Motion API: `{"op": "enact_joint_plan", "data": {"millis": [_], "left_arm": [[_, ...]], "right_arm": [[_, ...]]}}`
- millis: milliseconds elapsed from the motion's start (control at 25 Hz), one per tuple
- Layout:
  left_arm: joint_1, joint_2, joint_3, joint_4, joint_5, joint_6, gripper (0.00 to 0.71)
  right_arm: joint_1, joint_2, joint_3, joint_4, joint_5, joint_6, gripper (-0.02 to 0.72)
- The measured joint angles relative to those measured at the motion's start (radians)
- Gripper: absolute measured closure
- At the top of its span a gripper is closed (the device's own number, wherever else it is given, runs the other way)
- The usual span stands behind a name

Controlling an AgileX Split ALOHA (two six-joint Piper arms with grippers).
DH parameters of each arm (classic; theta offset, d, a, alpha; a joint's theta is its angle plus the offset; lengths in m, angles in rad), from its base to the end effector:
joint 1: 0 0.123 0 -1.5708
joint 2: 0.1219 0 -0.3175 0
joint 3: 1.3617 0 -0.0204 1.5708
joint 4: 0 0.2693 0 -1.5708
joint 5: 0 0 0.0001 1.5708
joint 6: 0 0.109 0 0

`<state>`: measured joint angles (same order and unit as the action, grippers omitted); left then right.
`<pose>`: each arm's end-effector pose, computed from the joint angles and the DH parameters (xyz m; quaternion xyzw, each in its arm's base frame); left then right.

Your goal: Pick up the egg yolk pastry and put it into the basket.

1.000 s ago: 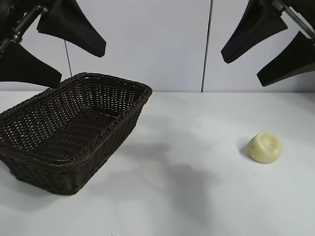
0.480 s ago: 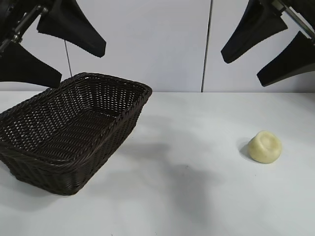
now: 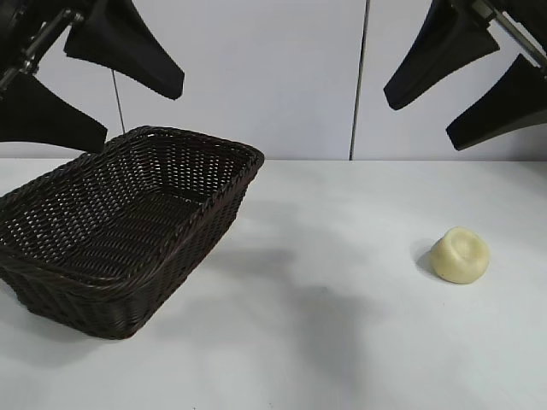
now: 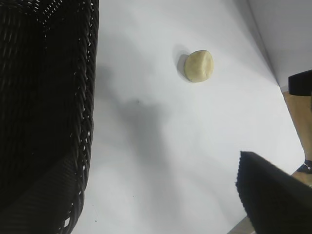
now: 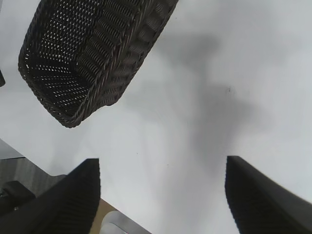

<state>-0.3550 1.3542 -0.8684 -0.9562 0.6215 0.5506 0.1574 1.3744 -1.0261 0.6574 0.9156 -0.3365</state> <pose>0.2571 -0.1507 0.2852 0.1156 0.8939 -0.3342 0.2753 0.2764 0.0974 0.3065 -0.0884 0.9349 0.2718 0.2104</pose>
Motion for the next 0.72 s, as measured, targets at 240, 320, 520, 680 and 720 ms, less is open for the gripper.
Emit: {"op": "enact_joint_plan", "data": {"millis": [240,320,520,680,720], "left_arm": [[0.016,0.0,-0.008,0.024,0.01,-0.297,0.064],[0.039,0.0,-0.028,0.081,0.028,-0.432,0.064],[0.077,0.0,-0.115,0.391,0.115,-0.811,0.064],[0.077,0.0,-0.143,0.622,0.213,-1.112,0.064],[0.077,0.0,-0.143,0.666,0.235,-1.175,0.064]], "right_arm": [[0.0,0.0,0.0,0.0,0.0,0.0,0.185],[0.0,0.0,0.0,0.0,0.0,0.0,0.185],[0.0,0.0,0.0,0.0,0.0,0.0,0.185],[0.0,0.0,0.0,0.0,0.0,0.0,0.185],[0.0,0.0,0.0,0.0,0.0,0.0,0.185]]}}
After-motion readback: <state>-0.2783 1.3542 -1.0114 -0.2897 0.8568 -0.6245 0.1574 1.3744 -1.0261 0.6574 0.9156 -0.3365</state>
